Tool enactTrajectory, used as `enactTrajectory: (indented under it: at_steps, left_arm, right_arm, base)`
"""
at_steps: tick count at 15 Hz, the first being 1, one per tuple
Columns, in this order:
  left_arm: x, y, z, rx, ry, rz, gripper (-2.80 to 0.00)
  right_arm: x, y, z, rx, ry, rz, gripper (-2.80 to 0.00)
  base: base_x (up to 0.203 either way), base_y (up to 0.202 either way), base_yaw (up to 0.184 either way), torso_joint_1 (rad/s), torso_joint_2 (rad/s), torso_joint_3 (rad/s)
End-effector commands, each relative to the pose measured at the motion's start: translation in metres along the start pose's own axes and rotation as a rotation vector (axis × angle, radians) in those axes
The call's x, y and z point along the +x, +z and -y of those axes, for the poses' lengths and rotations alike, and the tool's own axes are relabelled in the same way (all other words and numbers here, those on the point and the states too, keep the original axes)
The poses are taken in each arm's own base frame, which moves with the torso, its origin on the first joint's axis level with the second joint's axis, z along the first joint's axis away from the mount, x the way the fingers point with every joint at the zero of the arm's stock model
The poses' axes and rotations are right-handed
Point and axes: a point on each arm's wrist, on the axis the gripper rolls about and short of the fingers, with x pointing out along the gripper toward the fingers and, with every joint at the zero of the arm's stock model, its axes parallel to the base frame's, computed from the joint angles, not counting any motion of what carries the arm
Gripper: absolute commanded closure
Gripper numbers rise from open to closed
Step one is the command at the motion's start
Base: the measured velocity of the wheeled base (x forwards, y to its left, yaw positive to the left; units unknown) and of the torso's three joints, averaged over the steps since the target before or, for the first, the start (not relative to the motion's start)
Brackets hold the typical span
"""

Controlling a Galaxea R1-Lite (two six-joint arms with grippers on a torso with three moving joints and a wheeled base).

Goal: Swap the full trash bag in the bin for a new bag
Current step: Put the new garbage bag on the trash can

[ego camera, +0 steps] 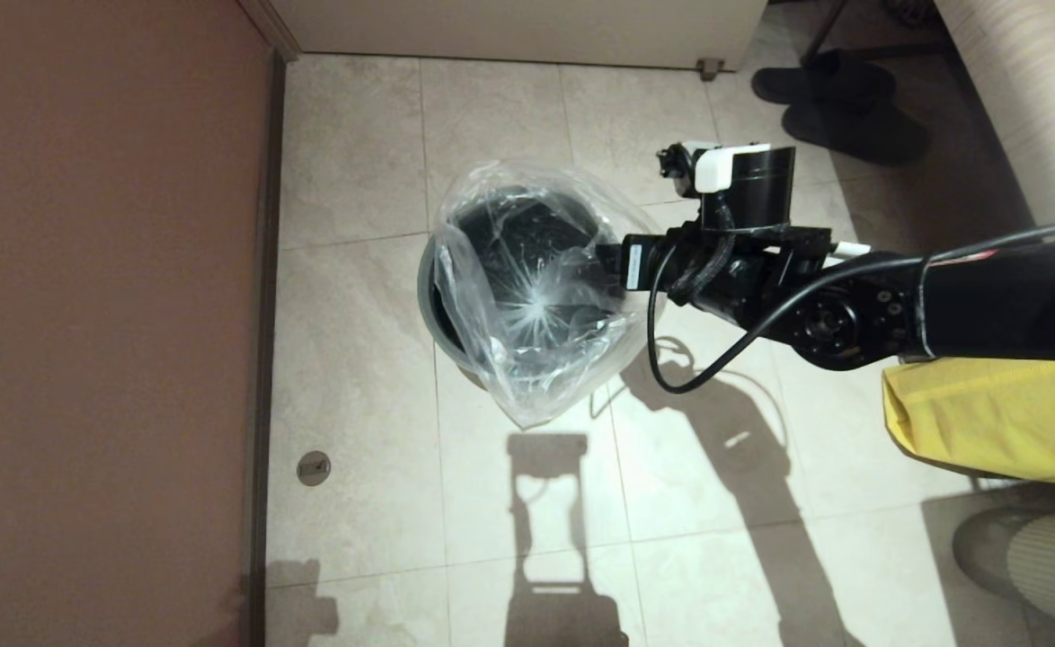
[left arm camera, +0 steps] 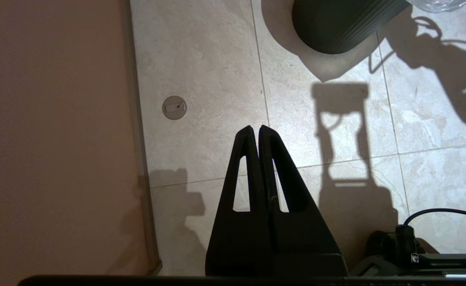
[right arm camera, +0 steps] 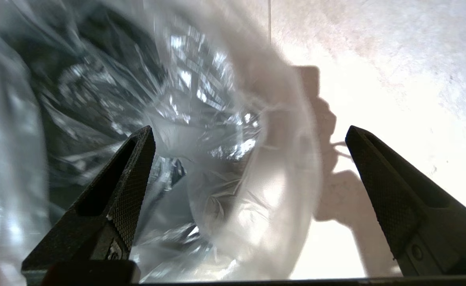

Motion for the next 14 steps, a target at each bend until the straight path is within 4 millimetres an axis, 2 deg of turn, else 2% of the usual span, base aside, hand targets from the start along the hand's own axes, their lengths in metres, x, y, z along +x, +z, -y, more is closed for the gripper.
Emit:
enactTrajectory:
  at_steps: [1,4,7,9,14]
  left_arm:
    - [0.0,0.0,0.0,0.0,0.0,-0.001,0.0]
    - [0.0,0.0,0.0,0.0,0.0,-0.001,0.0]
    - [0.0,0.0,0.0,0.0,0.0,-0.001,0.0]
    - [0.0,0.0,0.0,0.0,0.0,-0.001,0.0]
    - [0.0,0.0,0.0,0.0,0.0,-0.001,0.0]
  right_arm:
    - [-0.024,0.026,0.0,0.055,0.009,0.035,-2.8]
    - [-0.031,0.035,0.002,0.064,-0.009,0.062,-2.8]
    - [-0.055,0.053,0.007,0.105,-0.012,0.084,-2.8]
    - [-0.071,0.049,0.012,0.071,-0.045,-0.004,-2.8]
    - [-0.099,0.044,0.03,0.053,-0.08,-0.067,-2.8]
  base:
    - [0.0,0.0,0.0,0.0,0.0,0.0]
    - [0.0,0.0,0.0,0.0,0.0,0.0]
    - [0.0,0.0,0.0,0.0,0.0,0.0]
    - [0.0,0.0,0.0,0.0,0.0,0.0]
    - [0.0,0.0,0.0,0.0,0.0,0.0]
